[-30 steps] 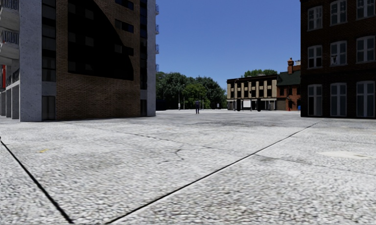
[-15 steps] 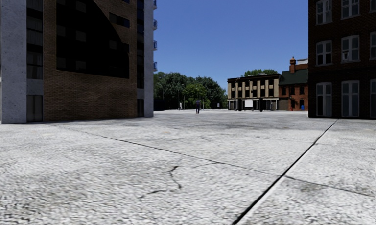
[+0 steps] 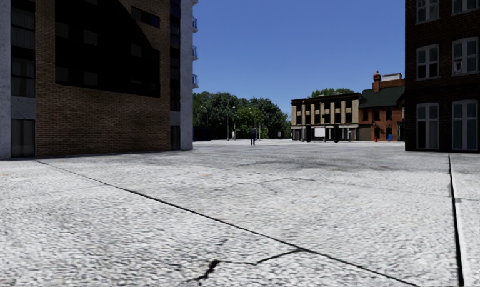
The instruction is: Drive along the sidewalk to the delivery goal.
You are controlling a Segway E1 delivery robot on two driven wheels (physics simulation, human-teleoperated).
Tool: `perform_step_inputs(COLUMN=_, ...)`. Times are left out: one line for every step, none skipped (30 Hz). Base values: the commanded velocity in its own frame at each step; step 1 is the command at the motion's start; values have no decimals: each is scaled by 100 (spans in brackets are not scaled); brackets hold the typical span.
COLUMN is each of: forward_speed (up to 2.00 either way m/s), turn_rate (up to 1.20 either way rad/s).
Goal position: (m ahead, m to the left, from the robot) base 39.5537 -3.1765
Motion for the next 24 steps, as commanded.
perform_step_inputs(forward_speed=200, turn_rate=0)
perform_step_inputs(forward_speed=200, turn_rate=0)
perform_step_inputs(forward_speed=200, turn_rate=0)
perform_step_inputs(forward_speed=200, turn_rate=0)
perform_step_inputs(forward_speed=200, turn_rate=0)
perform_step_inputs(forward_speed=200, turn_rate=0)
perform_step_inputs(forward_speed=200, turn_rate=0)
perform_step_inputs(forward_speed=200, turn_rate=0)
perform_step_inputs(forward_speed=200, turn_rate=0)
perform_step_inputs(forward_speed=200, turn_rate=0)
perform_step_inputs(forward_speed=200, turn_rate=0)
perform_step_inputs(forward_speed=200, turn_rate=0)
perform_step_inputs(forward_speed=200, turn_rate=0)
perform_step_inputs(forward_speed=200, turn_rate=0)
perform_step_inputs(forward_speed=200, turn_rate=0)
perform_step_inputs(forward_speed=200, turn_rate=0)
perform_step_inputs(forward_speed=200, turn_rate=0)
perform_step_inputs(forward_speed=200, turn_rate=0)
perform_step_inputs(forward_speed=200, turn_rate=0)
perform_step_inputs(forward_speed=200, turn_rate=0)
perform_step_inputs(forward_speed=200, turn_rate=0)
perform_step_inputs(forward_speed=200, turn_rate=0)
perform_step_inputs(forward_speed=200, turn_rate=0)
perform_step_inputs(forward_speed=200, turn_rate=0)
